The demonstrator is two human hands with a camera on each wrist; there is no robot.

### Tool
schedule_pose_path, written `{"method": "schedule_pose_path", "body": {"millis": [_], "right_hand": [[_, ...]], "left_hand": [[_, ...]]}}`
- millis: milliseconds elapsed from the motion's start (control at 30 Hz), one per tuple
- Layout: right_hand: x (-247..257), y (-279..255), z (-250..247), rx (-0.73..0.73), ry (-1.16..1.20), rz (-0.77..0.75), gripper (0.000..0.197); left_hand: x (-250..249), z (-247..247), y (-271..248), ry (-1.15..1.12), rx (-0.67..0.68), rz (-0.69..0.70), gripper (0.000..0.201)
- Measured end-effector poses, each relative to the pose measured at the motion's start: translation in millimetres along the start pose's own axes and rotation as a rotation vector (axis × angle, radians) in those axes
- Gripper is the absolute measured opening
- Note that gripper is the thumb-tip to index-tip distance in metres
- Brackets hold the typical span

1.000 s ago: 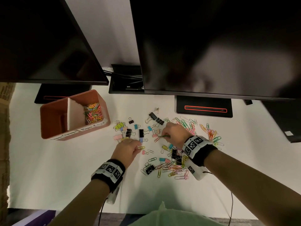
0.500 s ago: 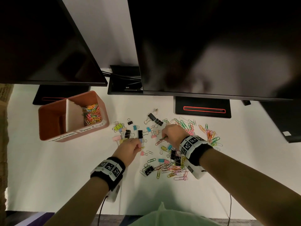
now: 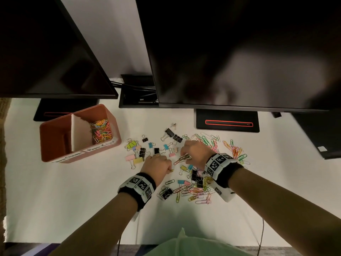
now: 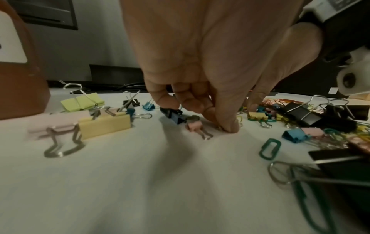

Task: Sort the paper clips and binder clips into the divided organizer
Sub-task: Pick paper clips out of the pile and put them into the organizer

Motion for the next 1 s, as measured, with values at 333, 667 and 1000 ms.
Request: {"method": "schedule_pose_path", "body": {"millis": [333, 667, 1000], "right_hand": [[0.7, 3.8, 0.2, 0.029, 0.053, 0.061, 0.022], [1.6, 6.7, 1.2, 0.030, 0.050, 0.098, 0.015], [0.8, 7.0, 2.8, 0.041, 0.087, 0.141, 0.018]], "left_hand": [[-2.2, -0.1, 2.7, 0.052, 0.034, -0.006, 0.014], [1.8, -3.2, -4.4, -0.142, -0.083, -0.001, 0.018], [-16.1, 12.1, -22.3, -0.115, 0.002, 0.015, 0.022]]}}
Point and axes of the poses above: each hand's wrist, its own y-axis towards the middle knuckle, its own z-axis out of the palm, x = y × z, the point moved 3 cm from there along y, towards the middle knuckle, and after that the axes turned 11 degrees about z, right-handed, at the moved point
